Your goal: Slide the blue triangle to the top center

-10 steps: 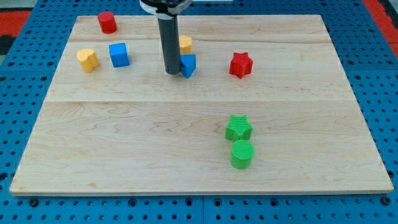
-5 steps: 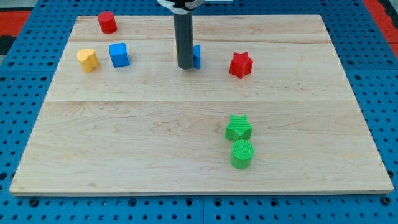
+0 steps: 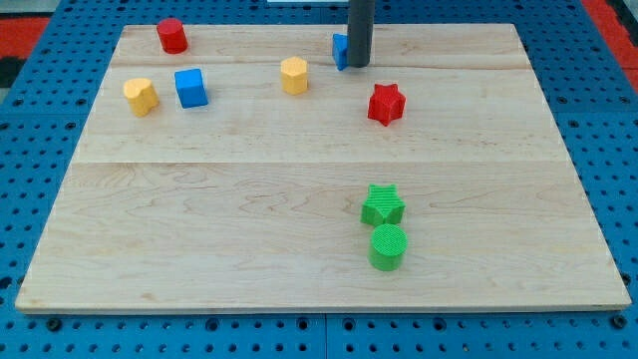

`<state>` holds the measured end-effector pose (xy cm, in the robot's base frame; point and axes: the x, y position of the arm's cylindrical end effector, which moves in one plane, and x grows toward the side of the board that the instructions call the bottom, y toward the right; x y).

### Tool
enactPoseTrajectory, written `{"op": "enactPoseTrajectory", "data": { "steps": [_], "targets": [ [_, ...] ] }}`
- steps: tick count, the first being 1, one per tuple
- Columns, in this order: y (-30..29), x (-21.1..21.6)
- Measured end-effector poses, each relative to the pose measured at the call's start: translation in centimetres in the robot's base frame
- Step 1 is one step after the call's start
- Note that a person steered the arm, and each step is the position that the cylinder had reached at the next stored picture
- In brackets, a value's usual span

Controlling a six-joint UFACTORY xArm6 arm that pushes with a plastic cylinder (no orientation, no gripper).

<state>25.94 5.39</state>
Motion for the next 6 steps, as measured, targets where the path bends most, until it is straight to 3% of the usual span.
{"op": "enactPoseTrajectory", "data": {
  "steps": [1, 3, 6],
  "targets": [
    [0.6, -2.7],
    [-6.3, -2.7],
    [-4.9, -2.7]
  ]
}}
